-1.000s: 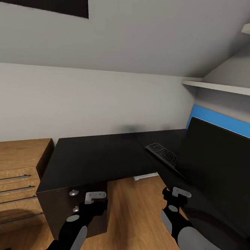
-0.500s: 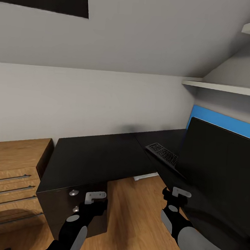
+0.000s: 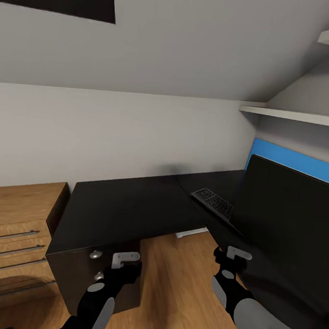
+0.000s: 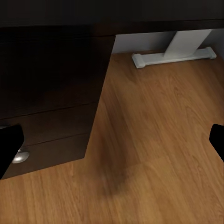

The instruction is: In the bedroom, organize the workspace by keeping the computer under the desk, ensuring the monitor is on the desk, placing the keyboard on the desk next to the monitor, placing the mouse on the desk next to the keyboard, moving the folder from the swivel chair onto the desk next to the mouse, stacking the notebook on top of the folder with the pen on top of the notebook, and positioning the swivel chair next to the desk.

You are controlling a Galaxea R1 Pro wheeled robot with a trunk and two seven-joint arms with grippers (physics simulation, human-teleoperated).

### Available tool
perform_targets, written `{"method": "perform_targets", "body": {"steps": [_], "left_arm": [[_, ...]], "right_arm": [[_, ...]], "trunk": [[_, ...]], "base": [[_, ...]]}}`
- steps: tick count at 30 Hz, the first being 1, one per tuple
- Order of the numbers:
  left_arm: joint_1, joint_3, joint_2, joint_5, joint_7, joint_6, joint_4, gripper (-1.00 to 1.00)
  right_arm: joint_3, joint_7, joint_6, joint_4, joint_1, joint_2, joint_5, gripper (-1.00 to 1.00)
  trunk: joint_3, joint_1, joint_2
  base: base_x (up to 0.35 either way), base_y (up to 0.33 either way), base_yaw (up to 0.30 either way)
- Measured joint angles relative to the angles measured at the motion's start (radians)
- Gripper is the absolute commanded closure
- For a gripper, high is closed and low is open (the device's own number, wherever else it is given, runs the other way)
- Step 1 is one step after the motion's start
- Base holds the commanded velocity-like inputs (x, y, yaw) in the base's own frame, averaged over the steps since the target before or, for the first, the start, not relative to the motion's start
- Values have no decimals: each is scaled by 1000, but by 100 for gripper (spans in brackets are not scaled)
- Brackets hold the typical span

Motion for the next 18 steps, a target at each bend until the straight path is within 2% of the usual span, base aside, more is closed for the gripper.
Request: {"method": "perform_targets", "body": {"steps": [18], "left_arm": [[0,0,1,0,0,1,0,-100]], "right_arm": [[-1,0,3,4,0,0,-1,-100]], "trunk": [[0,0,0]], "base": [[23,-23,0]]}}
